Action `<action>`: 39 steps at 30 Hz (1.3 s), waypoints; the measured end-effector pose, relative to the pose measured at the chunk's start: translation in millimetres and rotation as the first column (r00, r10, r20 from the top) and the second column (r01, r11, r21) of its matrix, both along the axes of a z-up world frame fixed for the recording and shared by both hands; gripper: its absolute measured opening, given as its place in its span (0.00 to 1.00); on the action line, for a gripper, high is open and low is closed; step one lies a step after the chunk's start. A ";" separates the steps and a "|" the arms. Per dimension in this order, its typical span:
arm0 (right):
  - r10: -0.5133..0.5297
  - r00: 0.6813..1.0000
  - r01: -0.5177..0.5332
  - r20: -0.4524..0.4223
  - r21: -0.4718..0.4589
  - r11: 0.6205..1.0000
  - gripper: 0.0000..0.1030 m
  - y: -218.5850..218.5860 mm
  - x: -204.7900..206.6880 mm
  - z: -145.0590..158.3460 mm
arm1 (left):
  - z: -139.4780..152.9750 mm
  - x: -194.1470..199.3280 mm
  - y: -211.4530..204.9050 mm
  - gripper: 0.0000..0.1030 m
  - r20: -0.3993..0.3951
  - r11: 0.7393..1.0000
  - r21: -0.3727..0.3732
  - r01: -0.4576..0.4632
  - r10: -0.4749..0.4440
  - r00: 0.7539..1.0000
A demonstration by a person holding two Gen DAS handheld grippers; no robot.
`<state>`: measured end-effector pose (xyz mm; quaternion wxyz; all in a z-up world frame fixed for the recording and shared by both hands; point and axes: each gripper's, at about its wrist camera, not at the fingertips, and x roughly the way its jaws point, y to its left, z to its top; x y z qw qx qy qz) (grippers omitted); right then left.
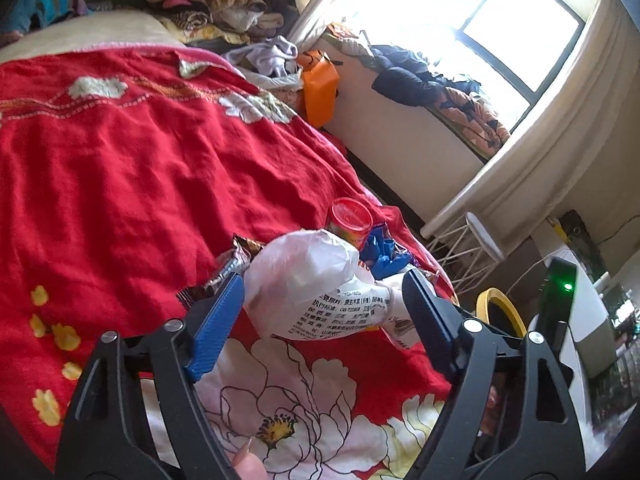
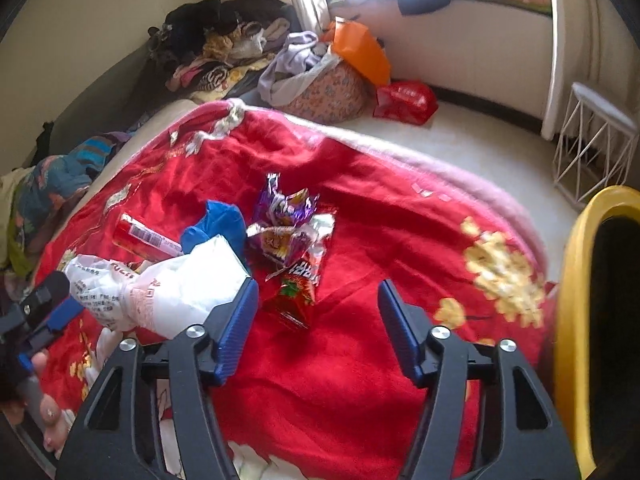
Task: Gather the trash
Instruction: 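Grasp the white printed plastic bag with the left gripper while the right grasps a red snack packet, then carry the white bag and red snack packet over the yellow bin opening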
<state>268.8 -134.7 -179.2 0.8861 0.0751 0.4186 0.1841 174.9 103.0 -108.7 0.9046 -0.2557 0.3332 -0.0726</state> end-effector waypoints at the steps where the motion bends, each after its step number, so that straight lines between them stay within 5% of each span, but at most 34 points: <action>1: 0.002 1.000 -0.002 -0.008 0.001 1.000 0.48 0.8 0.4 -2.1 | -2.4 1.9 -0.2 0.69 -0.006 1.000 -0.009 0.009 -0.009 1.000; 4: 0.013 0.999 -0.012 -0.047 0.021 1.000 0.26 0.6 1.3 -10.5 | -7.8 5.9 -2.6 0.59 -0.021 1.000 -0.014 0.023 -0.024 0.999; 7: 0.019 0.999 -0.017 -0.047 0.046 0.999 0.26 -4.2 -8.0 -11.0 | -12.1 7.2 -4.0 0.46 -0.034 0.999 -0.018 0.033 -0.033 0.999; 14: -0.014 1.000 0.014 -0.011 0.029 0.999 0.25 -19.9 -40.2 -4.4 | -8.3 5.9 -12.1 0.35 -0.026 0.996 -0.006 0.087 -0.087 0.996; 39: -0.167 0.978 0.162 0.127 0.047 0.986 0.25 -106.7 -109.5 38.0 | 31.8 -21.2 -77.9 0.30 0.065 0.957 0.107 0.270 -0.278 0.958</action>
